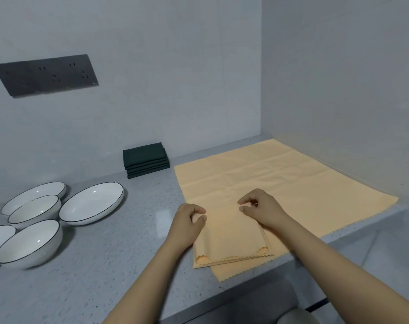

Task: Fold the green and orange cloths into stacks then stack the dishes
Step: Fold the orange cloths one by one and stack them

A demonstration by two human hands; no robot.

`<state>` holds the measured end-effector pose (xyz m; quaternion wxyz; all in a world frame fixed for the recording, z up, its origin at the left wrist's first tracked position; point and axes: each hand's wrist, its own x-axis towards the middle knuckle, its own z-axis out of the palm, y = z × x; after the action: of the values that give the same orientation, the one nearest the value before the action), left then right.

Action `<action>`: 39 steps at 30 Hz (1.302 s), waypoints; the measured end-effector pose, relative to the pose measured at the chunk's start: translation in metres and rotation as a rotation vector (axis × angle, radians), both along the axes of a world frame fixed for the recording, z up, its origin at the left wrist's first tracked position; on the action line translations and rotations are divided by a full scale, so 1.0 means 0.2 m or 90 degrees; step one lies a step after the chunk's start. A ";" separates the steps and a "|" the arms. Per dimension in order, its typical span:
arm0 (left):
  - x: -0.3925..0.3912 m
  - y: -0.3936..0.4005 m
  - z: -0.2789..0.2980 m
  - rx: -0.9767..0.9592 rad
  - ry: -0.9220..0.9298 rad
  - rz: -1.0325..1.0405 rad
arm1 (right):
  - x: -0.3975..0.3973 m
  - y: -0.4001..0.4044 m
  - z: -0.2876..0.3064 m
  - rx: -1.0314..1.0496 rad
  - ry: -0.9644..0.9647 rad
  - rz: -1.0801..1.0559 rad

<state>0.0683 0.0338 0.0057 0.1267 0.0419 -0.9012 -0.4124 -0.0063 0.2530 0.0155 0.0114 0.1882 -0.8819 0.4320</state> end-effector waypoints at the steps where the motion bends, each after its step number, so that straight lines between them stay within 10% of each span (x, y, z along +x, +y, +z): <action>1: 0.00 0.00 0.01 -0.009 -0.006 -0.002 | 0.00 0.00 0.00 0.021 0.003 0.013; 16: 0.02 0.27 0.15 -0.437 -0.133 -0.107 | 0.16 -0.14 0.08 0.405 0.155 0.112; 39: 0.10 0.17 -0.04 -0.363 -0.174 -0.055 | 0.17 -0.06 -0.09 0.465 0.049 0.076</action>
<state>0.0881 0.0672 -0.0016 -0.0068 0.0214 -0.9900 -0.1389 0.0282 0.2410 -0.0030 -0.0489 0.2472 -0.9643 0.0815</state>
